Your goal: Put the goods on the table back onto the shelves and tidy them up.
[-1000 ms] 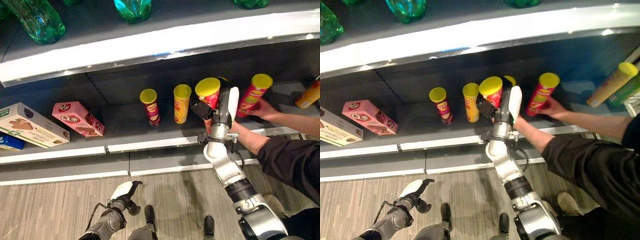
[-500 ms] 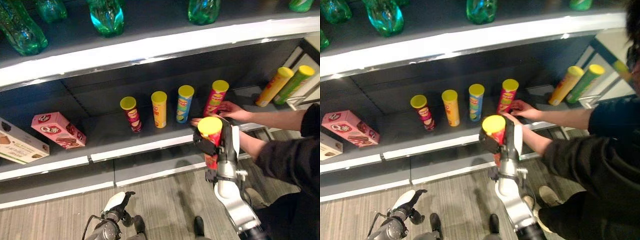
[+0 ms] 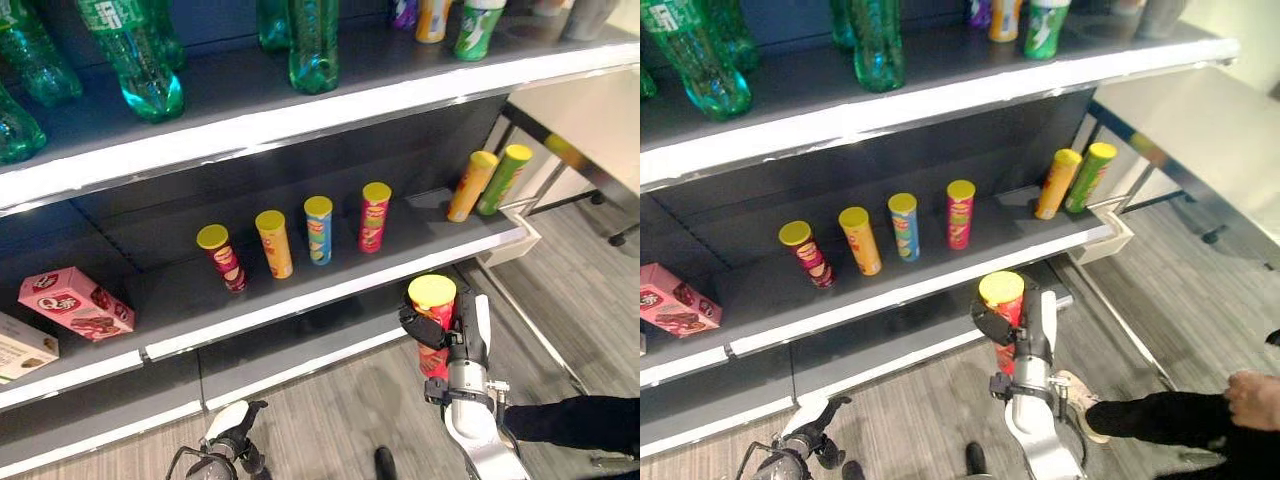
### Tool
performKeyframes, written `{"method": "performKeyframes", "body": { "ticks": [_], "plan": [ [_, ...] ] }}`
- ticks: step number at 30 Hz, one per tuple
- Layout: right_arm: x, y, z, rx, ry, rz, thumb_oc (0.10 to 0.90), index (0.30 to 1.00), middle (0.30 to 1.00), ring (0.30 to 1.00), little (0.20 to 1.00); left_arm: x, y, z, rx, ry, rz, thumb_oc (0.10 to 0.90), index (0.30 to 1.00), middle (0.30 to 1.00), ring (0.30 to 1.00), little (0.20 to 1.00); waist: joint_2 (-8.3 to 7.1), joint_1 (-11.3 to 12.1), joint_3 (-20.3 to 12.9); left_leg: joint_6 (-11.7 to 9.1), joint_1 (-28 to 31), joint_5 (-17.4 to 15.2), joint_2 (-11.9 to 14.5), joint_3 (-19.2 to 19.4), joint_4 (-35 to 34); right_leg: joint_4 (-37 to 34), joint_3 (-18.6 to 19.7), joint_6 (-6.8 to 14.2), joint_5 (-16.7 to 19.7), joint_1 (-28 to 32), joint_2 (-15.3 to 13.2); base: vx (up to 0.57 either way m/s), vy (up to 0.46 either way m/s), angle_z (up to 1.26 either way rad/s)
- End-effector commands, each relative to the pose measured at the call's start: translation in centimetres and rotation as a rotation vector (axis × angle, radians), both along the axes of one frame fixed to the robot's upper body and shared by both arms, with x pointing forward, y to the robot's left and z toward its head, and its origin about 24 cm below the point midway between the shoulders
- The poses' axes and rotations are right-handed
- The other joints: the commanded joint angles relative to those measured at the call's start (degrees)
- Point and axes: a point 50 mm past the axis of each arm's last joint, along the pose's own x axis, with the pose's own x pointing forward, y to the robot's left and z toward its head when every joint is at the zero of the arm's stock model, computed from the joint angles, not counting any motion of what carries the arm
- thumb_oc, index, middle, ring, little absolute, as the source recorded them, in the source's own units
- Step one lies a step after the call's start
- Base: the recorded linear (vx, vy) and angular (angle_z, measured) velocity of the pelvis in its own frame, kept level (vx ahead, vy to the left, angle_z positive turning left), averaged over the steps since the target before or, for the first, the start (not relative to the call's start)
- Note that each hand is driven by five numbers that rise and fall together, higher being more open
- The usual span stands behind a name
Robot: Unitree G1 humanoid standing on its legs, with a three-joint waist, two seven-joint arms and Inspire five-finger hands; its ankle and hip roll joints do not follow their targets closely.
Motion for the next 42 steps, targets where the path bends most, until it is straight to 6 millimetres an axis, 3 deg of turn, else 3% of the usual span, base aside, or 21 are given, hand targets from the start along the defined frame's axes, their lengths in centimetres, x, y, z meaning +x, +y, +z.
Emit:
{"method": "performKeyframes", "body": {
  "ticks": [1, 2, 3, 4, 5, 7, 8, 12, 14, 20, 23, 25, 26, 28, 29, 31, 33, 35, 39, 40, 42],
  "plan": [
    [0.8, -0.6, 7.3, 0.012, -0.412, 0.014, 0.4, 0.3, 0.3, 0.3, 0.3, 2.1, 2.1, 1.2, 0.051, -0.099, 0.085, 0.8, 0.9, 0.9, 0.9, 0.9, -1.32, 1.66, 2.99, -1.82, -0.48, -0.4, 5.78, -3.26, 9.55, 7.91, 0.97, -0.92, -8.79, 2.33, -0.35, -0.04, -0.204, -0.06],
    [0.7, -0.8, 7.3, 0.009, -0.408, 0.008, 0.4, 0.3, 0.3, 0.3, 0.3, 1.5, 2.3, 0.9, 0.046, -0.083, 0.124, 0.8, 0.9, 0.9, 0.9, 0.9, -1.74, 2.01, 3.12, -0.86, -1.31, -2.28, 3.97, -3.85, 10.16, 8.24, 0.74, -1.01, -8.86, 2.22, -0.59, -0.03, -0.187, 0.1],
    [0.6, -1.0, 7.2, -0.005, -0.399, 0.013, 0.4, 0.3, 0.3, 0.3, 0.3, 0.7, 2.8, 0.6, 0.042, -0.07, 0.203, 0.8, 0.9, 0.9, 0.9, 0.9, -2.35, 2.87, 3.34, 1.39, -3.86, -6.86, -1.62, -6.95, 11.53, 8.04, 0.54, -0.98, -8.58, 2.18, -0.95, -0.02, -0.109, 0.14],
    [0.6, -1.0, 7.2, -0.004, -0.399, 0.013, 0.4, 0.3, 0.3, 0.3, 0.3, 0.7, 2.8, 0.6, 0.042, -0.07, 0.203, 0.8, 0.9, 0.9, 0.9, 0.9, -2.35, 2.79, 3.3, 1.41, -4.0, -6.92, -1.64, -7.05, 11.65, 8.06, 0.46, -0.96, -8.61, 2.15, -0.98, 0.0, -0.09, 0.18],
    [0.6, -1.1, 7.3, -0.019, -0.396, 0.025, 0.4, 0.3, 0.3, 0.3, 0.3, 0.6, 3.1, 0.5, 0.043, -0.07, 0.242, 0.8, 0.9, 0.9, 0.9, 0.9, -2.45, 3.04, 3.35, 2.52, -5.4, -9.0, -5.09, -7.67, 11.93, 7.75, 0.07, -0.8, -8.24, 2.3, -1.1, 0.01, -0.03, 0.13],
    [0.5, -1.1, 7.2, -0.039, -0.382, 0.045, 0.4, 0.3, 0.3, 0.3, 0.3, 0.8, 3.2, 0.5, 0.034, -0.073, 0.277, 0.8, 0.9, 0.9, 0.9, 0.9, -1.97, 3.07, 3.09, 3.62, -6.53, -9.54, -9.43, -6.92, 10.82, 7.26, 0.11, -0.52, -7.45, 2.52, -0.41, 0.09, -0.032, 0.19],
    [0.5, -1.0, 7.3, -0.061, -0.377, 0.061, 0.4, 0.3, 0.3, 0.3, 0.3, 0.3, 2.4, 0.2, -0.005, -0.052, 0.261, 0.8, 0.9, 0.9, 0.9, 0.9, -1.31, 4.01, 3.43, 4.33, -11.74, -7.79, -14.21, -7.59, 10.91, 6.08, 1.2, -0.55, -7.39, 4.49, 0.84, 0.17, -0.039, 0.06],
    [0.7, -0.4, 7.7, -0.082, -0.393, 0.079, 0.4, 0.3, 0.3, 0.3, 0.3, -0.7, 2.6, -0.2, -0.024, -0.027, 0.324, 0.8, 0.9, 0.9, 0.9, 0.9, -0.83, 6.18, 4.38, 3.79, -16.51, -4.63, -16.66, -11.09, 10.01, 4.29, 3.37, -0.75, -6.98, 6.81, 2.37, 0.12, -0.033, -0.49],
    [0.6, -0.4, 7.7, -0.114, -0.393, 0.087, 0.4, 0.3, 0.3, 0.3, 0.3, -0.5, 2.4, -0.1, -0.036, -0.029, 0.307, 0.8, 0.9, 0.9, 0.9, 0.9, -0.83, 7.16, 4.43, 4.18, -17.88, -4.07, -16.5, -10.48, 8.88, 3.87, 3.53, -1.03, -7.65, 8.33, 2.68, 0.19, -0.012, -0.29],
    [0.3, -0.5, 7.1, -0.139, -0.354, 0.091, 0.4, 0.3, 0.3, 0.3, 0.3, -0.4, 2.4, 0.1, -0.036, -0.038, 0.256, 0.8, 0.9, 0.9, 0.9, 0.9, -0.73, 6.78, 1.79, 6.52, -13.49, -4.26, -17.06, -7.52, 5.07, 4.64, 4.12, -0.61, -10.8, 10.74, 2.11, 0.23, 0.089, -0.08],
    [0.4, -0.6, 7.1, -0.158, -0.347, 0.089, 0.4, 0.3, 0.3, 0.3, 0.3, 0.3, 2.0, 0.4, -0.054, -0.056, 0.23, 0.8, 0.9, 0.9, 0.9, 0.9, -0.58, 6.24, 1.04, 7.36, -10.54, -5.45, -17.23, -5.13, 3.81, 10.31, 3.5, 0.67, -11.39, 9.31, 0.68, 0.17, 0.12, -0.3],
    [0.7, -0.5, 7.4, -0.171, -0.358, 0.091, 0.4, 0.3, 0.3, 0.3, 0.3, 0.9, 1.9, 0.6, -0.059, -0.072, 0.218, 0.8, 0.9, 0.9, 0.9, 0.9, -0.28, 5.45, 1.59, 8.22, -7.73, -6.2, -17.59, -3.22, 2.11, 18.69, 2.12, 3.13, -7.51, 5.81, -0.73, 0.09, 0.096, -0.05],
    [0.7, -0.6, 7.3, -0.171, -0.357, 0.091, 0.4, 0.3, 0.3, 0.3, 0.3, 0.9, 1.9, 0.6, -0.059, -0.072, 0.218, 0.8, 0.9, 0.9, 0.9, 0.9, -0.48, 5.39, 1.61, 8.29, -7.56, -6.39, -17.91, -3.26, 2.06, 18.96, 2.08, 3.24, -7.91, 5.89, -1.02, 0.04, 0.08, -0.2],
    [1.1, 0.1, 7.6, -0.169, -0.371, 0.111, 0.4, 0.3, 0.3, 0.3, 0.3, 2.2, 1.7, 1.1, -0.049, -0.099, 0.179, 0.8, 0.9, 0.9, 0.9, 0.9, 0.68, 2.76, 3.81, 9.15, -3.4, -6.79, -17.4, -1.93, 0.16, 32.58, -0.66, 6.23, -1.39, -0.97, -3.36, 0.12, 0.15, -0.16],
    [1.2, 0.6, 7.5, -0.146, -0.368, 0.125, 0.4, 0.3, 0.3, 0.3, 0.3, 2.4, 1.6, 1.2, -0.047, -0.098, 0.169, 0.8, 0.9, 0.9, 0.9, 0.9, 1.75, 2.2, 4.21, 8.99, -0.7, -8.34, -17.14, -2.12, -0.98, 35.63, -2.42, 5.76, -3.05, -4.04, -5.59, 0.17, 0.135, 0.1],
    [1.2, 1.1, 7.7, -0.14, -0.387, 0.136, 0.4, 0.3, 0.3, 0.3, 0.3, 3.0, 1.8, 1.5, -0.044, -0.12, 0.178, 0.8, 0.9, 0.9, 0.9, 0.9, 2.53, 2.05, 4.55, 8.21, 0.47, -8.78, -15.36, -0.56, -1.02, 31.92, -7.54, 3.36, -5.34, -7.2, -10.55, 0.15, -0.021, -0.1],
    [1.1, 0.9, 7.8, -0.146, -0.389, 0.135, 0.4, 0.3, 0.3, 0.3, 0.3, 3.5, 1.7, 1.7, -0.043, -0.135, 0.164, 0.8, 0.9, 0.9, 0.9, 0.9, 2.55, 1.15, 4.38, 7.36, 1.36, -9.61, -15.38, -1.93, -1.14, 25.01, -8.86, 2.97, -5.52, -8.35, -11.82, 0.18, -0.127, -0.22],
    [1.1, 0.4, 8.2, -0.147, -0.405, 0.098, 0.4, 0.3, 0.3, 0.3, 0.3, 3.1, 1.7, 1.4, -0.033, -0.12, 0.161, 0.8, 0.9, 0.9, 0.9, 0.9, 1.21, 0.19, 4.13, 6.24, 3.15, -10.89, -16.27, -4.3, -1.4, 10.54, -4.83, 5.43, -0.32, -8.49, -11.66, 0.21, -0.22, 0.04],
    [1.0, 0.2, 7.9, -0.155, -0.398, 0.083, 0.4, 0.3, 0.3, 0.3, 0.3, 2.5, 2.3, 1.3, -0.006, -0.113, 0.178, 0.8, 0.9, 0.9, 0.9, 0.9, 0.53, -0.23, 4.04, 5.32, 4.54, -11.85, -15.88, -6.29, -1.65, 4.95, -0.54, 6.91, 4.21, -9.06, -12.86, 0.16, -0.204, 0.51],
    [0.9, 0.0, 7.7, -0.167, -0.384, 0.082, 0.4, 0.3, 0.3, 0.3, 0.3, 2.1, 2.6, 1.2, -0.001, -0.105, 0.191, 0.8, 0.9, 0.9, 0.9, 0.9, 0.12, -0.73, 3.86, 4.98, 5.79, -12.54, -15.86, -8.04, -1.65, 4.36, 3.51, 7.23, 5.99, -9.22, -12.87, 0.23, -0.26, 0.58],
    [0.8, 0.0, 7.4, -0.163, -0.367, 0.084, 0.4, 0.3, 0.3, 0.3, 0.3, 1.8, 2.6, 1.0, -0.003, -0.096, 0.194, 0.8, 0.9, 0.9, 0.9, 0.9, -0.25, -0.71, 4.01, 4.8, 6.71, -12.83, -15.85, -8.57, -1.51, 4.76, 5.16, 7.33, 6.15, -9.28, -12.53, 0.17, -0.177, 0.43]
  ]
}}
